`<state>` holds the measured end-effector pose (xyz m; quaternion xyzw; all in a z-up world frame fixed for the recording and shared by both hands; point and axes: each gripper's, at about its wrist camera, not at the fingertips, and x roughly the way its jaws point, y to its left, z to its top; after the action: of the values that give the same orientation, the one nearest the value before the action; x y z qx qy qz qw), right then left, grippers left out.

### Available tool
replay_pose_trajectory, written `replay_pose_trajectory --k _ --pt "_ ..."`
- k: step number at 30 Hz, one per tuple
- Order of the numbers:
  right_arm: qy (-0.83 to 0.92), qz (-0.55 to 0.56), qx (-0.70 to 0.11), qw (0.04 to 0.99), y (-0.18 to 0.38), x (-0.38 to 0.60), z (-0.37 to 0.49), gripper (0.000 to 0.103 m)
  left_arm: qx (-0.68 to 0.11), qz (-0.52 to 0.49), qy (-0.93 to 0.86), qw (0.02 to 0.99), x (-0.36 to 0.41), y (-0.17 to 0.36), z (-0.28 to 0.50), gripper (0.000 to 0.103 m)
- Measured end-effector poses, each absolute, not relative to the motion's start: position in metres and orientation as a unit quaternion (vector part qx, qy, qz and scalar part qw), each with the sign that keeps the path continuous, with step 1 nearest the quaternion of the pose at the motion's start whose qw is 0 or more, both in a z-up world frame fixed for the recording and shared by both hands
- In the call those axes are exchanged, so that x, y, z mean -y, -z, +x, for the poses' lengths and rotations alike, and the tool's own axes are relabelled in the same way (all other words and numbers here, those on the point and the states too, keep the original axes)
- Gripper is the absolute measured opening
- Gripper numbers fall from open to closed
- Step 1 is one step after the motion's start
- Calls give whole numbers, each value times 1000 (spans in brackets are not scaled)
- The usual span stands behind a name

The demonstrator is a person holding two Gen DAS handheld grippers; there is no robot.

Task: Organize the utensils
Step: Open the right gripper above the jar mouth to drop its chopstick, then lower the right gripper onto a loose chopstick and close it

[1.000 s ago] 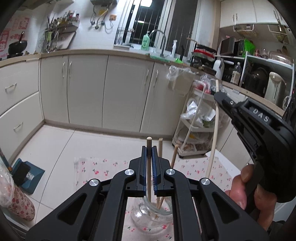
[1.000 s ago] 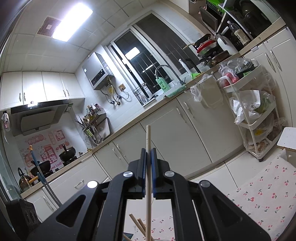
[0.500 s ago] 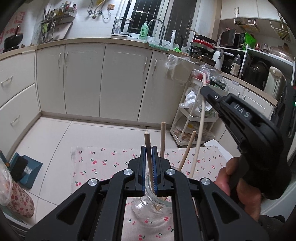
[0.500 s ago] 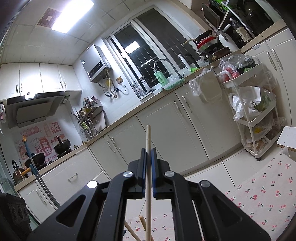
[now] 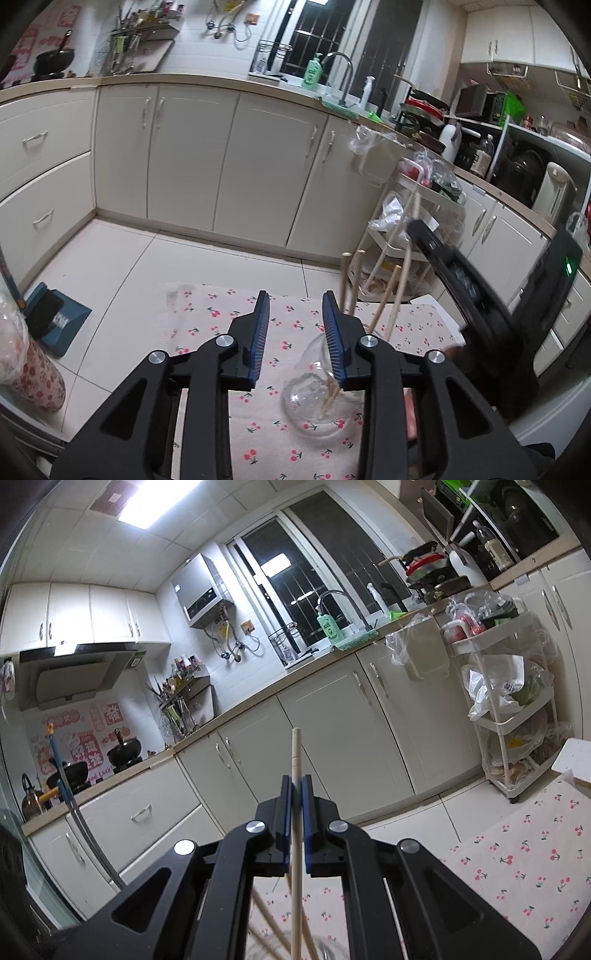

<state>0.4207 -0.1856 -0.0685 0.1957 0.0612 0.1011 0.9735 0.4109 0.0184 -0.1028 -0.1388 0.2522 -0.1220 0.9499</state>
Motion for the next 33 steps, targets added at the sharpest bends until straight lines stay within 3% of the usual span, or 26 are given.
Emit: replay_pose_trajectory --k 9,10,11,12,19,23,33 --pt "-112 151 -110 976 85 177 392 7 -247 -147 112 951 -28 95 392 39" --pt "-112 143 -117 976 87 176 390 10 -246 -148 112 951 -27 92 388 43" --pt "-113 137 -125 976 88 175 389 23 -246 -148 112 951 -27 91 385 45" --pt "-117 133 -136 975 89 175 387 30 -246 -148 113 951 -26 90 382 48" --pt "-102 142 -146 974 82 200 351 30 -245 -141 117 952 -18 80 356 53" --pt "-75 145 -167 972 85 225 326 35 -253 -139 121 950 -13 82 343 54" --pt "-33 114 -305 945 131 255 292 38 -288 -139 129 939 1 101 316 56"
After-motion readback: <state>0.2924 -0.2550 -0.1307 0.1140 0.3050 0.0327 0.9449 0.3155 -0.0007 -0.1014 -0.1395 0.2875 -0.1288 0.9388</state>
